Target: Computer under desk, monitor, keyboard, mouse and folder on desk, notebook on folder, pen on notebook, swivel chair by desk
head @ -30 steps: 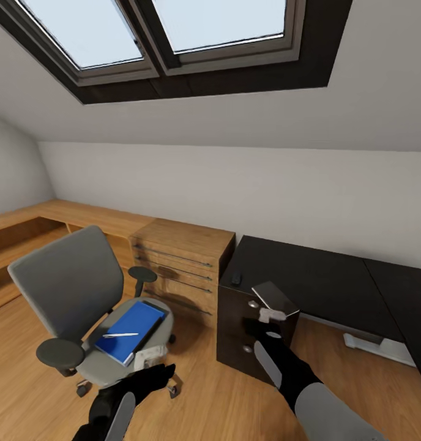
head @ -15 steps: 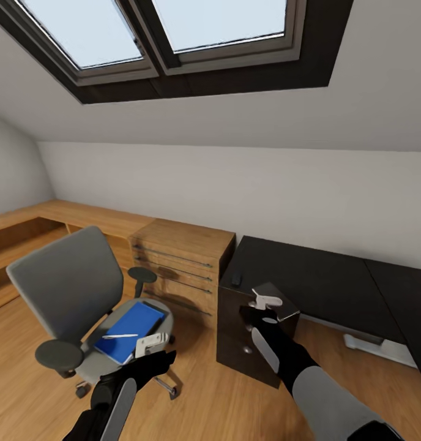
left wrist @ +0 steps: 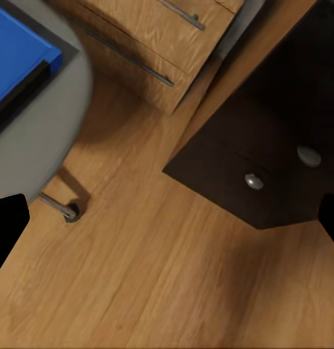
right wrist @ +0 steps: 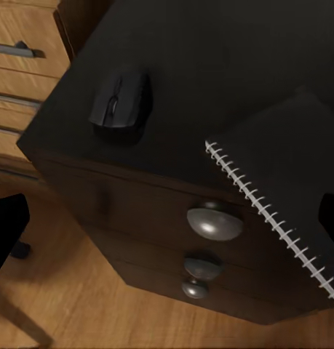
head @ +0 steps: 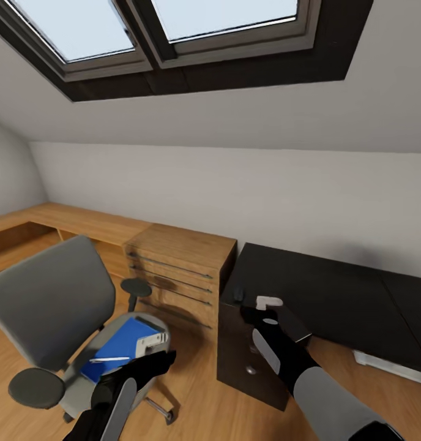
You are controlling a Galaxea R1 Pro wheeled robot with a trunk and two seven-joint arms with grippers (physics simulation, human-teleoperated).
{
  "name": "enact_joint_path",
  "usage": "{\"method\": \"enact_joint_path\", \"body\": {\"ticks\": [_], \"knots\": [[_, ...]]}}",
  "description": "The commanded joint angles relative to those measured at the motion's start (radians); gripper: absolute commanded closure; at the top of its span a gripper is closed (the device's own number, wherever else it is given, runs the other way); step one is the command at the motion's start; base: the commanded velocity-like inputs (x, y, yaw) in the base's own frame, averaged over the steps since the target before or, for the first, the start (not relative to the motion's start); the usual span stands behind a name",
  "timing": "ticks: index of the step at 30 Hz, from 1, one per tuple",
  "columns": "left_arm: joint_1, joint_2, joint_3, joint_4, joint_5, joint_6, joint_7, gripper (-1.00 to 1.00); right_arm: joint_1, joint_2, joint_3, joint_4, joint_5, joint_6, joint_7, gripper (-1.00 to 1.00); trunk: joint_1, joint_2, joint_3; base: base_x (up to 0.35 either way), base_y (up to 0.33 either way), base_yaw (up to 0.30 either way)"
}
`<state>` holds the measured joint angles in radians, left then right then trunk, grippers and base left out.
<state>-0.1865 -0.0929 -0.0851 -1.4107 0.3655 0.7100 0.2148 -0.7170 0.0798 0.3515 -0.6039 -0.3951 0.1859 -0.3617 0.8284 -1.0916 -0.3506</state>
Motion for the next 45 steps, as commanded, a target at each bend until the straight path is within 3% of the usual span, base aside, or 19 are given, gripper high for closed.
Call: {"method": "enact_joint_path", "body": {"ticks": [1,6,10,12,14,17,26,29,32,34,37,39,43,45], "knots": [[-0.001,0.000,-0.001,-0.003,0.010,0.003,0.009,-1.00,-0.001,-0.001,0.006,-0.001,-0.007,0.004,-0.008,-1.00,0.001,-0.001,-0.001,0.332,0.000,0.000],[0.005,0.001,-0.001,-0.094,0.010,0.001,0.006,-1.00,-0.001,-0.001,0.006,0.001,-0.007,0.006,-0.004,-1.00,0.001,-0.001,-0.001,0.315,0.000,0.000],[0.045,0.001,-0.001,-0.164,0.010,-0.040,0.004,-1.00,-0.001,-0.001,0.006,0.001,-0.006,0.006,-0.004,-1.00,0.001,-0.001,-0.001,0.133,0.000,0.000],[0.074,0.001,-0.001,-0.186,0.010,-0.103,0.003,-1.00,-0.001,-0.001,0.006,0.005,-0.004,0.006,-0.005,-1.00,0.001,-0.001,-0.001,0.049,0.000,0.000],[0.105,0.001,-0.001,-0.202,0.010,-0.217,0.002,-1.00,-0.001,0.000,0.006,0.019,-0.002,0.006,-0.005,-1.00,0.001,-0.001,-0.001,0.021,0.000,0.000],[0.117,0.002,-0.001,-0.207,0.010,-0.262,0.002,-1.00,-0.001,0.000,0.006,0.027,-0.001,0.006,-0.005,-1.00,0.001,-0.001,-0.001,0.008,0.000,0.000],[0.122,0.001,-0.005,-0.209,0.010,-0.280,0.001,-1.00,-0.001,0.003,0.006,0.040,-0.001,0.006,-0.005,-1.00,0.001,-0.001,-0.001,0.083,0.000,0.000],[0.123,0.002,-0.032,-0.208,0.010,-0.280,0.001,-1.00,-0.001,0.002,0.006,0.047,-0.001,0.006,-0.004,-1.00,0.001,-0.001,-0.001,0.172,0.000,0.000],[0.156,0.003,-0.062,-0.205,0.009,-0.285,0.002,-1.00,-0.001,0.001,0.006,0.049,-0.001,0.005,-0.004,-1.00,0.001,-0.001,-0.001,0.039,0.000,0.000],[0.206,0.007,-0.073,-0.205,0.008,-0.296,0.002,-1.00,-0.001,0.001,0.006,0.050,-0.001,0.004,-0.004,-1.00,0.001,-0.001,-0.001,0.010,0.000,0.000],[0.259,0.014,-0.076,-0.205,0.006,-0.354,0.001,-1.00,-0.001,0.000,0.006,0.050,-0.001,0.003,-0.005,-1.00,0.001,-0.001,-0.001,0.004,0.000,0.000],[0.295,0.024,-0.077,-0.205,0.005,-0.446,0.000,-1.00,-0.001,0.000,0.006,0.050,-0.001,0.003,-0.005,-1.00,0.001,-0.001,-0.001,0.002,0.000,0.000],[0.323,0.046,-0.078,-0.205,0.003,-0.542,0.000,-1.00,-0.001,0.000,0.006,0.049,-0.001,0.003,-0.005,-1.00,0.001,-0.001,-0.001,0.002,0.000,0.000],[0.325,0.048,-0.078,-0.205,0.003,-0.550,0.000,-1.00,-0.001,0.000,0.006,0.050,-0.001,0.003,-0.005,-1.00,0.001,-0.001,-0.001,0.052,0.000,0.000]]}}
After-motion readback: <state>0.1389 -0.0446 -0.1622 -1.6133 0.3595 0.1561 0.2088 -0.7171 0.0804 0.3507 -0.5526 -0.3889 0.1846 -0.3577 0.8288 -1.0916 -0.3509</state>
